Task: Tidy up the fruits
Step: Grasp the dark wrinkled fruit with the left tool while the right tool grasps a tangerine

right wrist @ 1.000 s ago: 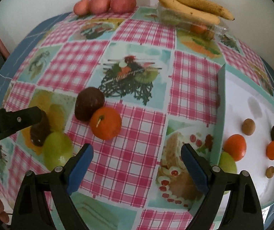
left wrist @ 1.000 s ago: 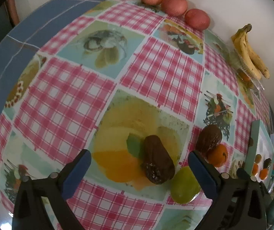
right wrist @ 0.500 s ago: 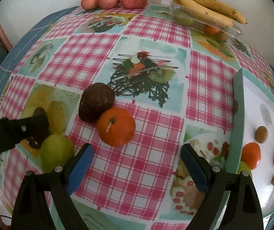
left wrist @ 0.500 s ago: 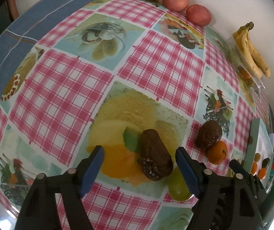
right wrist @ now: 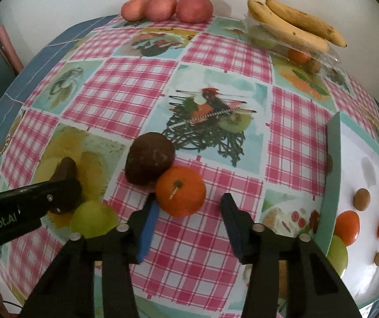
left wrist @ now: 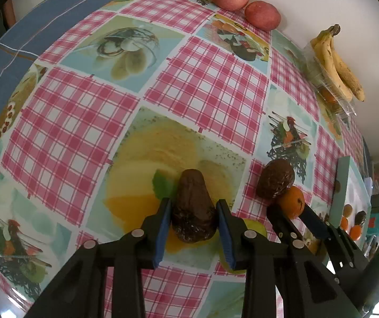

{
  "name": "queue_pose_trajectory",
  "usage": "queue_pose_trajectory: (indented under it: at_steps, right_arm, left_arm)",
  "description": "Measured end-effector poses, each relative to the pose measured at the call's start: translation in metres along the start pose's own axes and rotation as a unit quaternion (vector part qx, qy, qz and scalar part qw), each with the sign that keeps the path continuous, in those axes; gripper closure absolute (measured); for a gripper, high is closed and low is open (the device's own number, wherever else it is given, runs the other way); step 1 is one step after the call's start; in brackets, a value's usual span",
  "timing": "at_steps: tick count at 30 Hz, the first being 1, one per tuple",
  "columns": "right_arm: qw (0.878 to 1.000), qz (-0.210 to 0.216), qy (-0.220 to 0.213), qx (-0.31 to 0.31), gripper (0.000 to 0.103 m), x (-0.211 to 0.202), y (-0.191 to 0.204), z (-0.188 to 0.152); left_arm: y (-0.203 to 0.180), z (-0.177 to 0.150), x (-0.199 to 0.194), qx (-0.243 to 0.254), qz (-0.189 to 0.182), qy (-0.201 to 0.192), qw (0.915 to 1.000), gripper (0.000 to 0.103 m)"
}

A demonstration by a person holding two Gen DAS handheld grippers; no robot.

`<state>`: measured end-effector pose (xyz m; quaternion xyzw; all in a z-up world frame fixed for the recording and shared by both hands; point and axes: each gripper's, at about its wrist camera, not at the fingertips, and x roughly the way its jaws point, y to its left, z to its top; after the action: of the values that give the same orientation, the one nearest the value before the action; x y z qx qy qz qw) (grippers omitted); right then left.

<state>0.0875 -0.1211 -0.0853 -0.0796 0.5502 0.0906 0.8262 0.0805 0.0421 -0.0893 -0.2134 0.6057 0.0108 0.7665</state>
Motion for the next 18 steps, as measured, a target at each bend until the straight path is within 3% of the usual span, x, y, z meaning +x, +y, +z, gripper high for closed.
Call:
queue_pose_trajectory:
  at_steps: [3, 6, 18]
  right_arm:
    - [1.0, 0.001, -0.001, -0.002, 0.057, 0.001, 0.001, 0.001]
    - [1.0, 0.001, -0.003, -0.008, 0.067, -0.001, 0.002, 0.0]
    - [1.0, -0.007, 0.006, 0.019, 0.068, -0.003, -0.015, -0.003]
  left_arm:
    - [0.0, 0.0, 0.0, -0.001, -0.001, 0.0, 1.0, 0.066]
    - [0.0, -0.001, 0.0, -0.001, -0.001, 0.0, 1.0, 0.066]
    - [0.001, 0.004, -0.002, -0.02, -0.029, 0.003, 0.9994, 0.067]
